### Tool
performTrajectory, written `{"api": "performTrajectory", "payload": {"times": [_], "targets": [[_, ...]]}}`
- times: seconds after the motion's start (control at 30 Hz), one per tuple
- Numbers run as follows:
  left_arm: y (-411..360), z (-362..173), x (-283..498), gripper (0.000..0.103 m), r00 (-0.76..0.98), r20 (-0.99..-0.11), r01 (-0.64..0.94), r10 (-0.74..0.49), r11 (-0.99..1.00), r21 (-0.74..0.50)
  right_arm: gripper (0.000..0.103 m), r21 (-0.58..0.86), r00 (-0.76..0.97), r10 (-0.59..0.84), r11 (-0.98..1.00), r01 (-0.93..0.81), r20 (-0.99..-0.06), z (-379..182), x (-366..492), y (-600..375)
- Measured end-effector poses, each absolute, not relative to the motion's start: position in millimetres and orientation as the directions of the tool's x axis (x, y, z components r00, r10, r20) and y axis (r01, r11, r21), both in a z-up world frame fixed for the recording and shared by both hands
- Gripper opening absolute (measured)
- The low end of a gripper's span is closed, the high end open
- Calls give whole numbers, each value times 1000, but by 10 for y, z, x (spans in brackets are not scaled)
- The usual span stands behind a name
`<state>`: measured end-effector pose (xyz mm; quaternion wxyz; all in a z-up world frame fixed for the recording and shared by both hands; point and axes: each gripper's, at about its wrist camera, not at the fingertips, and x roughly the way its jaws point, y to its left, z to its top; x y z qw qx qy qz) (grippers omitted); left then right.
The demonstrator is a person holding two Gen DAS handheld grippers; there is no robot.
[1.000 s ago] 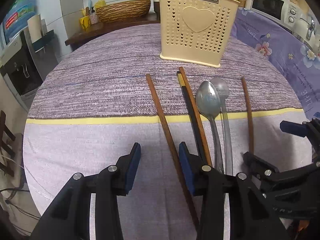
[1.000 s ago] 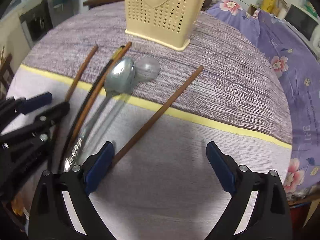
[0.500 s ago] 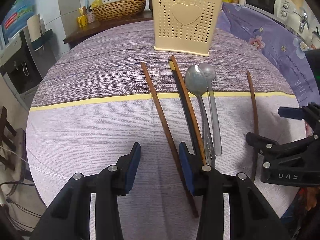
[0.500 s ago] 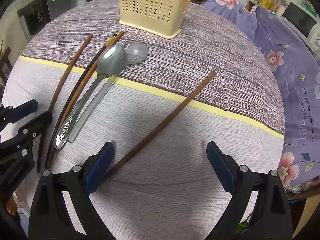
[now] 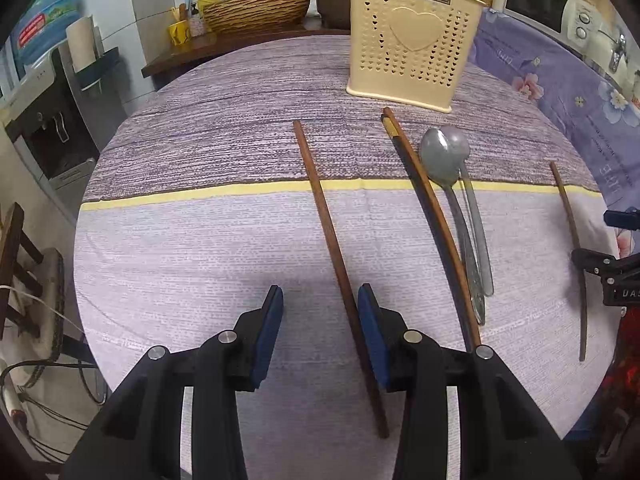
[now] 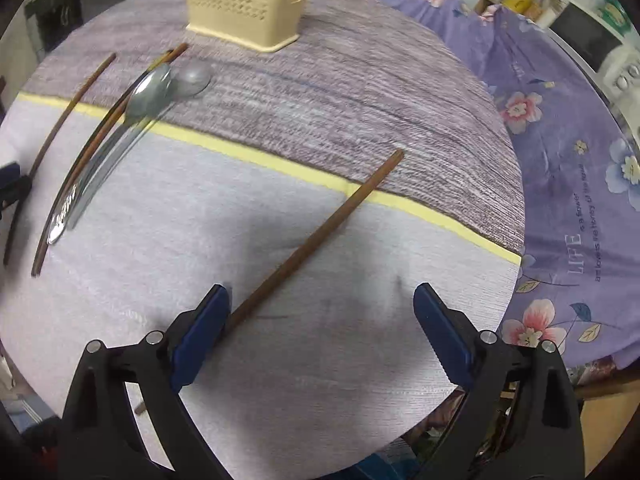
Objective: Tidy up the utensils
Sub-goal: 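Grasp a brown chopstick with the left tool while the right tool grasps another brown chopstick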
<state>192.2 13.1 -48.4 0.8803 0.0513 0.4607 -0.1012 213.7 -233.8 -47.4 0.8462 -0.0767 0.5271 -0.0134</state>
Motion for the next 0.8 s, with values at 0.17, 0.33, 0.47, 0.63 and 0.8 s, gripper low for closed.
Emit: {"api": "performTrajectory", "payload": {"times": [0.17,0.33,0.47,0.63,0.8], "targets": [[132,-449,2118,40,569,-811,200,-134,980,-22,90,-1,504,-67,991,130,-861,-500,2262,-2667],[147,-484,2442,40,560,-820,176,-116,984,-18,69,112,534,-47,959,260,-844,-541,2407,-2975],[81,-474,2719,39,547,-829,176,-112,984,-17,63,93,534,-61,962,257,-843,-541,2603,-2926],[17,-460,3033,31,542,-837,159,-73,987,16,50,34,538,-113,966,256,-836,-548,2794,-2835],[-64,-447,3202,17,538,-841,153,-55,988,33,34,25,543,-110,972,234,-833,-538,2907,-2761]]}}
